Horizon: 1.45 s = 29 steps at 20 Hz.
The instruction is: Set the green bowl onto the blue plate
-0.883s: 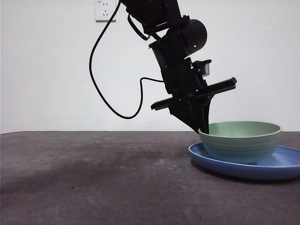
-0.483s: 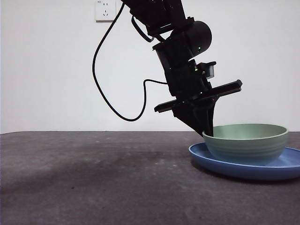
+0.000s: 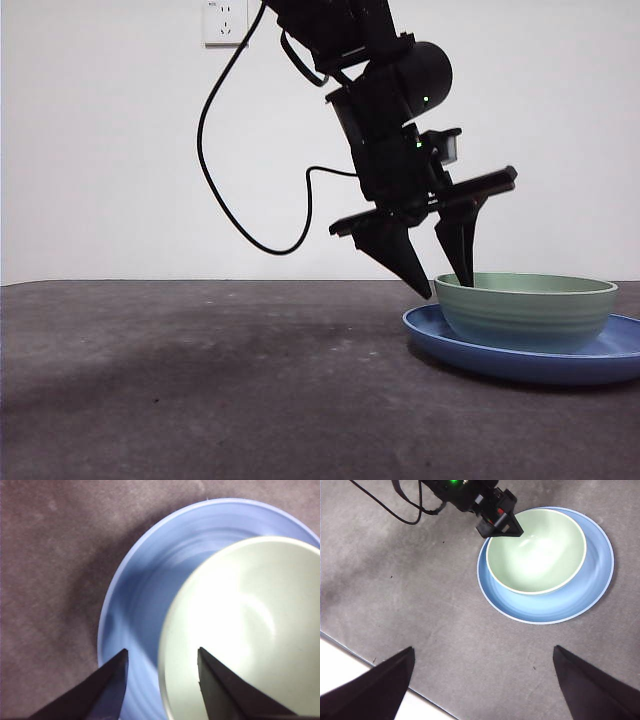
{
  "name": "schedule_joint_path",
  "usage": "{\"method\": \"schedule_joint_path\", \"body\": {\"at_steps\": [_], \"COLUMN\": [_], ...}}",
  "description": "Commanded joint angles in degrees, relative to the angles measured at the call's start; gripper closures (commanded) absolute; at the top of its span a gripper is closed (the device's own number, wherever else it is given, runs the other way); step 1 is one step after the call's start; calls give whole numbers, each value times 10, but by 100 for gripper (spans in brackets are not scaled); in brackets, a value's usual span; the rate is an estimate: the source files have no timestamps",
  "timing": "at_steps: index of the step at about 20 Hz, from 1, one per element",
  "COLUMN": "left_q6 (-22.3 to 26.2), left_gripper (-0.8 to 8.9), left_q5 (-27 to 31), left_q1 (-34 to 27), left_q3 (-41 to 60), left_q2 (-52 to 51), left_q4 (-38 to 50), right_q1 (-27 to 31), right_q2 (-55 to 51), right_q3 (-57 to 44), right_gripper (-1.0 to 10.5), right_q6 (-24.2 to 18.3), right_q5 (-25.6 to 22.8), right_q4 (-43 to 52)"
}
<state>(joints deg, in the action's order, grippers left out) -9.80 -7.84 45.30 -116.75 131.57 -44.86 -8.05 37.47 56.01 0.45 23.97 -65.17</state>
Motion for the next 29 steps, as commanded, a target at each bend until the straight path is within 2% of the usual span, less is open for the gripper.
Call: {"method": "schedule_joint_path", "body": {"at_steps": [1,8,17,19,23,29], "left_q6": [1,10,45,47,47,64], "left_gripper": [588,588,588,588,588,588], "left_q5": [-4,-8,-8,-8,-34,-183], "left_q1": [-3,-50,-134,-151,-174,-176], "left_q3": [-19,-19,2,51,242,481], "left_q2": [-44,-193,-352,-398,-533,-685], "left_q4": [1,-24,-109,-103,-31,34], "right_q1": [-2,-2,-2,-2,-2,-2], "right_q2": [2,2,2,2,2,2], "right_q3": [11,11,11,11,11,11], "right_gripper": [503,503,503,503,503,503], "right_q6": [4,4,4,4,4,5], "right_q5": [-1,-5,-5,-5,-5,-5], "right_q4": [3,4,11,15,17,21]}}
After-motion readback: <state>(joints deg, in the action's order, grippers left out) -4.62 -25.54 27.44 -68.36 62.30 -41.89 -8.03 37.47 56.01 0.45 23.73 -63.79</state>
